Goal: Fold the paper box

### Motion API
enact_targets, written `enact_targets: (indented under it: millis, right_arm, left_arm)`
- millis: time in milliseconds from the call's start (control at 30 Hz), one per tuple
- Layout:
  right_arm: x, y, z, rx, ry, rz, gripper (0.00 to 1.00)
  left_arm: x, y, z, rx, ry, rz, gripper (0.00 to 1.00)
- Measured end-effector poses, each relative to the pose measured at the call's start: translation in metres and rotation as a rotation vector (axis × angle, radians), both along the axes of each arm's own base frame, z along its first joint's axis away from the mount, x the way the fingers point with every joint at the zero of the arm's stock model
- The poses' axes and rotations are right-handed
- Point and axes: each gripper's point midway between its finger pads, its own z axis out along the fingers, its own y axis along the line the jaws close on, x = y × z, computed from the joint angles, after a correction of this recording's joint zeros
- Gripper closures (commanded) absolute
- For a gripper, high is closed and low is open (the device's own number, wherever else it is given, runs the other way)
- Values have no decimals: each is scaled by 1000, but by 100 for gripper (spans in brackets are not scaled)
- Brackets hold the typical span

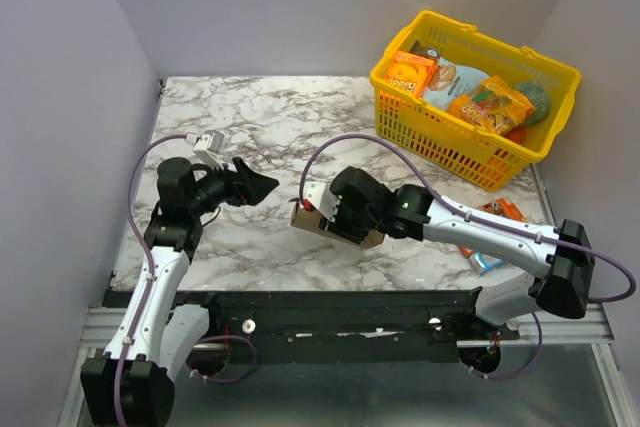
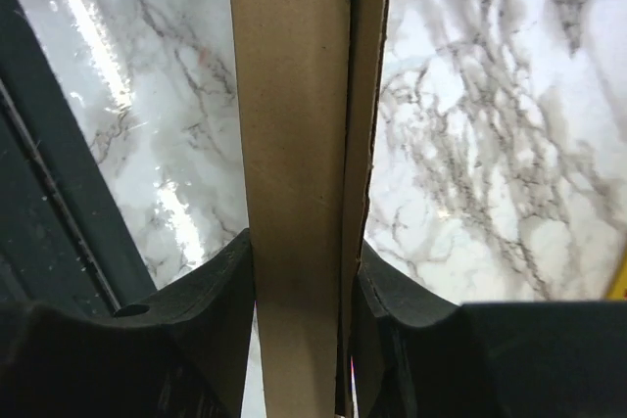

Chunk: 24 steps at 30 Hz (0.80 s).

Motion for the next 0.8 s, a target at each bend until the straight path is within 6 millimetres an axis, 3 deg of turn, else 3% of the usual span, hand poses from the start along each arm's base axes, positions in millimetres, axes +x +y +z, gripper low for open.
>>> enact_targets:
  millis: [133, 367, 500, 633, 800]
  right_arm:
    - [-9, -5, -12, -9, 111, 33, 55]
    - [-21, -2, -16, 14, 195, 76, 55]
    - [-24, 0, -16, 22, 210, 87, 55]
    - [-23, -1, -16, 24, 213, 84, 55]
    - [-22, -2, -17, 23, 214, 77, 55]
  left_arm:
    - [-15, -14, -2, 109, -67, -111, 20]
    - [-52, -62, 7, 253, -231, -357, 36]
    - [-54, -65, 6, 304, -265, -373, 41]
    - [-55, -66, -3, 353, -258, -375, 32]
    - [-59, -66, -13, 401, -237, -375, 36]
